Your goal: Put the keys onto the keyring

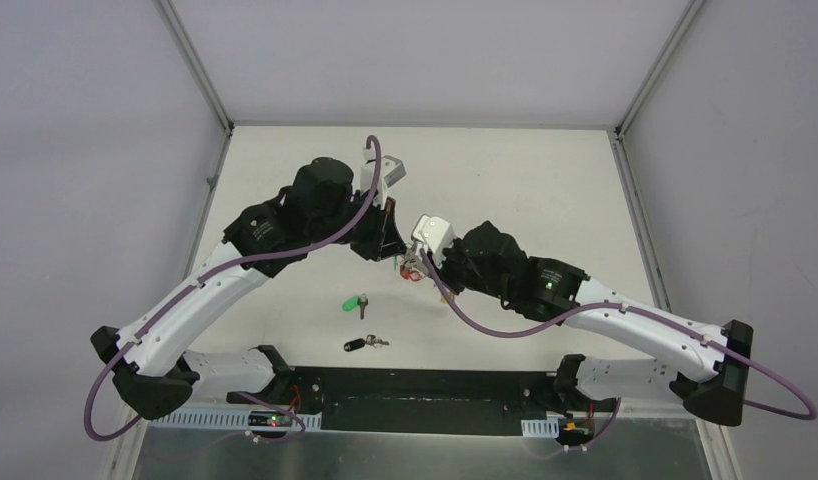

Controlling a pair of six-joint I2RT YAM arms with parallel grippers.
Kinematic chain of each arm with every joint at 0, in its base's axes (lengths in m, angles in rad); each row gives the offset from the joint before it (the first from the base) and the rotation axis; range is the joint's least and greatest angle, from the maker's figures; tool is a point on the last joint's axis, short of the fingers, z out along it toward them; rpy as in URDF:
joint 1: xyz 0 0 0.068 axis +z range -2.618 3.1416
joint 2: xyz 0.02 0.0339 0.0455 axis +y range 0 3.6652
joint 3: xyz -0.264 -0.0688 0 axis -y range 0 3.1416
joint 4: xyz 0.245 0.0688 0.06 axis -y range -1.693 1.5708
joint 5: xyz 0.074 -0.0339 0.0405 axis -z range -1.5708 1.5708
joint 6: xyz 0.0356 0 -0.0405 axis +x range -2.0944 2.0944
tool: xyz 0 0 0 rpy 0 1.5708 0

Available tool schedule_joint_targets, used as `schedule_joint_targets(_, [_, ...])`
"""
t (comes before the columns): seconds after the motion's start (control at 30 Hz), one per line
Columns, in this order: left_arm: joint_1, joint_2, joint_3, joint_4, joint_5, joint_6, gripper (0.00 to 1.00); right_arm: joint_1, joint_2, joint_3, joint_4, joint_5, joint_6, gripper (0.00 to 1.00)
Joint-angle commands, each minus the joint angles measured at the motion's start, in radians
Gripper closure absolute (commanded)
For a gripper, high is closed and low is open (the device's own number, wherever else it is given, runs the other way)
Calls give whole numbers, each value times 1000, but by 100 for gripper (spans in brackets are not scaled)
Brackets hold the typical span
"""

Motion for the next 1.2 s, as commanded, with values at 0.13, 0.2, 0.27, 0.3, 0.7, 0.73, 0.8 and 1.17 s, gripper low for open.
schedule_joint_targets(0.13, [-1, -11, 63, -68, 94, 124, 100, -7, -17, 36, -31, 1, -60, 100])
schedule_joint_targets(0.2, [-2, -8, 65, -75, 114, 152, 100, -8, -20, 32, -28, -17, -65, 100])
schedule_joint_targets(0.27, [-2, -5, 66, -80, 132, 174, 100, -8, -25, 27, -25, -38, -70, 100])
schedule_joint_targets(0.3, [-2, -3, 66, -83, 143, 185, 100, -8, -27, 25, -24, -47, -73, 100])
schedule_joint_targets(0.7, [-2, -22, 79, -119, 191, 283, 100, -15, -49, 3, -24, -151, -101, 100])
schedule_joint_targets(0.73, [-2, -24, 82, -127, 196, 290, 100, -20, -52, 3, -24, -166, -103, 100])
schedule_joint_targets(0.8, [-2, -25, 91, -148, 189, 295, 100, -26, -53, 5, -25, -174, -100, 100])
schedule_joint_targets(1.17, [-2, 57, 255, -375, 127, 297, 100, -32, -17, 80, -103, -59, -139, 100])
